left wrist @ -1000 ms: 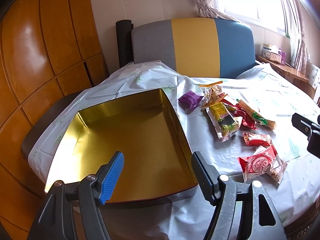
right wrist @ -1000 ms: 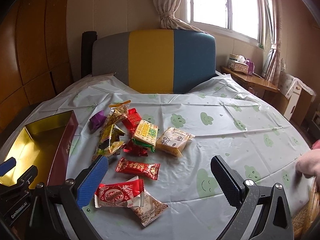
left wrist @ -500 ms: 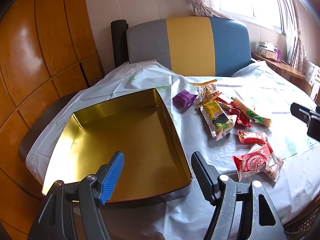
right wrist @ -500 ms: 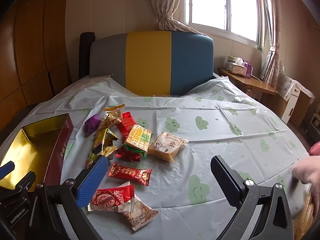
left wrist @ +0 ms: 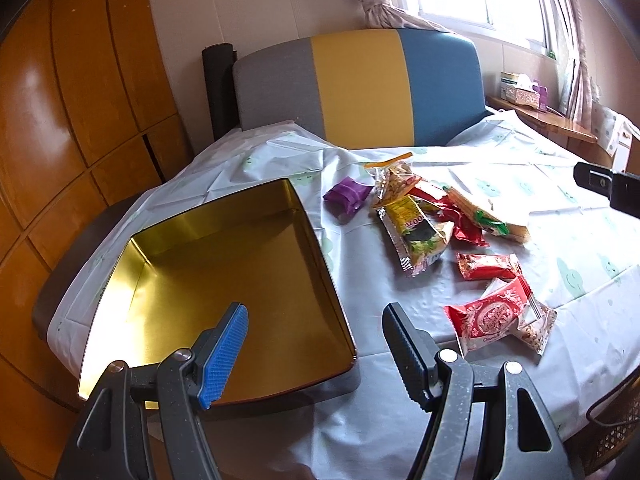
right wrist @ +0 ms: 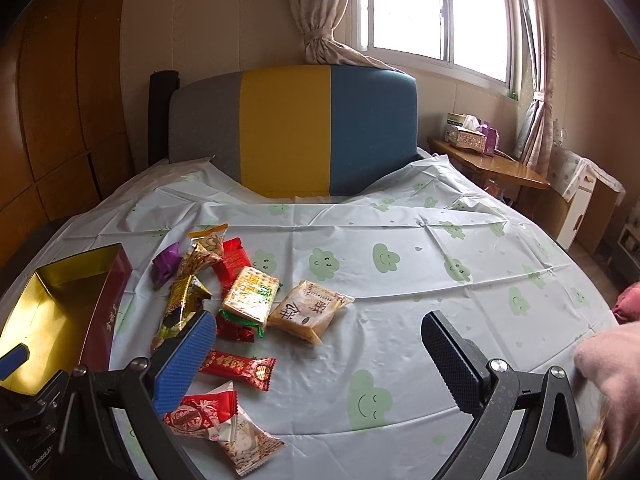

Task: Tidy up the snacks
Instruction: 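Move the left tool toward the red wafer pack beside the tin, then grasp the red wafer pack with the left tool and lift it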

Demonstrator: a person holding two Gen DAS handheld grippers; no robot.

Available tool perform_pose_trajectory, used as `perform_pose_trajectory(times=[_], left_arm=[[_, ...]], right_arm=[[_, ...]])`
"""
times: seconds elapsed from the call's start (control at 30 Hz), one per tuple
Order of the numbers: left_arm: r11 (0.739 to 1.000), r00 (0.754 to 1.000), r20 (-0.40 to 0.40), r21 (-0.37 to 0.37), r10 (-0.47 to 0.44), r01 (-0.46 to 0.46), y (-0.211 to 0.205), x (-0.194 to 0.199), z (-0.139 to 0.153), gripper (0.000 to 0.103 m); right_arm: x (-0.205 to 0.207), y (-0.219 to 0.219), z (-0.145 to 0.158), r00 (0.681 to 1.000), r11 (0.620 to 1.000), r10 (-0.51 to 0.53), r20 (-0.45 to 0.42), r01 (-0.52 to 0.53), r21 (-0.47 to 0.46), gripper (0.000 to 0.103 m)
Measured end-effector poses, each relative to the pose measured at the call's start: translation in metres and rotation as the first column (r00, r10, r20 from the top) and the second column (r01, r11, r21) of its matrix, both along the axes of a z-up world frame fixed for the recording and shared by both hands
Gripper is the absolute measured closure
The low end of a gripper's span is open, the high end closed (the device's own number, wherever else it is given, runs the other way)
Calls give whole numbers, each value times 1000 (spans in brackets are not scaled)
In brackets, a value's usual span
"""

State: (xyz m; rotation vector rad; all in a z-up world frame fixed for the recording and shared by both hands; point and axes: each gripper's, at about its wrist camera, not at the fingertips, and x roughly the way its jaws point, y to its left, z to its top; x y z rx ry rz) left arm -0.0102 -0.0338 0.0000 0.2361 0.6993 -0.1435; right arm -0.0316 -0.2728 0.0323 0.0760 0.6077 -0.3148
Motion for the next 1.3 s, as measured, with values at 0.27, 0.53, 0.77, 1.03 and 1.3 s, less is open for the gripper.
perform_pose_trajectory(times=[0.27,0.53,0.77,1.03,1.3], left_arm=[[999,999,-17,6,-35,35,-9,1,-2,32],[986,984,-91,-67,-156,150,-23,3,-5,32],[947,929,-187,-82,-320,309,-51,13,-14,38],[847,819,-240,-32,-521,530,-87,18,-16,38],[692,697,-315,149,-644,706,-124,17,-44,38]], right_arm=[[8,-23,4,999,1000,12,-34,-12,9,0],[33,-59,-2,989,999,52,-135,-50,15,0],[50,-81,-24,973,985,78,-218,-41,170,0],[59,-78,-37,952,957,156,-262,-81,278,0],[59,-80,-38,946,942,181,-268,-89,323,0]])
